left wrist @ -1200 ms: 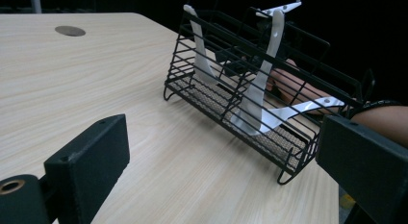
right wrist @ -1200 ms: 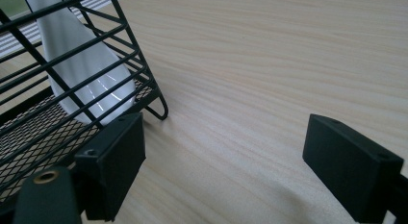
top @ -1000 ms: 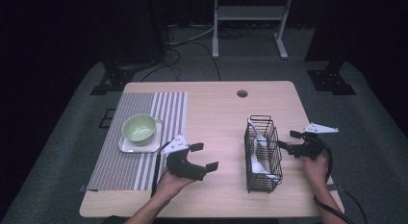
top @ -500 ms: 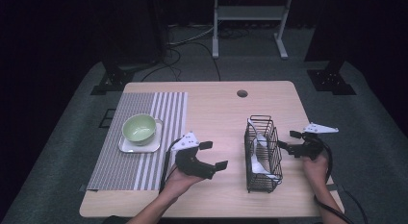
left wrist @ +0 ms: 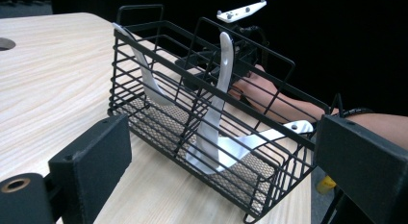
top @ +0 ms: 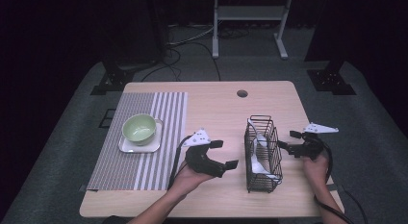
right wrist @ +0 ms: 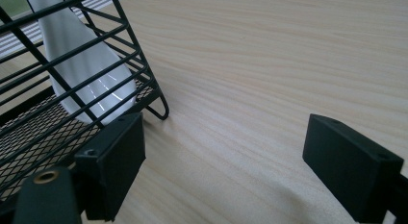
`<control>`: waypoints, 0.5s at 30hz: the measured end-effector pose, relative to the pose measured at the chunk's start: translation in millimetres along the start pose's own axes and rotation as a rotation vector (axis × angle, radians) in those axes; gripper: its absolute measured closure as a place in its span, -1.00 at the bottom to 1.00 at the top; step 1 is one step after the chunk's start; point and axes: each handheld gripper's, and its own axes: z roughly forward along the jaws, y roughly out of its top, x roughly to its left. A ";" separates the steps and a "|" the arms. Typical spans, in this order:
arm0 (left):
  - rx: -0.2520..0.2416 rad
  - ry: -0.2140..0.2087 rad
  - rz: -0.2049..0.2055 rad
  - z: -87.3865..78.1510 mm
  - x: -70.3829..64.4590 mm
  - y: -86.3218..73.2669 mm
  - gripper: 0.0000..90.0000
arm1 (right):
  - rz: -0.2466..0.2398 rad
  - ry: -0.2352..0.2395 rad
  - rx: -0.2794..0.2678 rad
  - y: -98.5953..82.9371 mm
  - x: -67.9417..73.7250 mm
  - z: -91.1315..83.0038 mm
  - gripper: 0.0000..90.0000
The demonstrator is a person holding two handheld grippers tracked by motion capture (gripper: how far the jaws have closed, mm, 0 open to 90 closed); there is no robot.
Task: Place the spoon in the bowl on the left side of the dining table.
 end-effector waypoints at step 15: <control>0.007 -0.015 0.001 13.1 -4.6 12.3 -0.89 | 0.002 0.000 0.000 0.0 -0.1 0.1 -0.69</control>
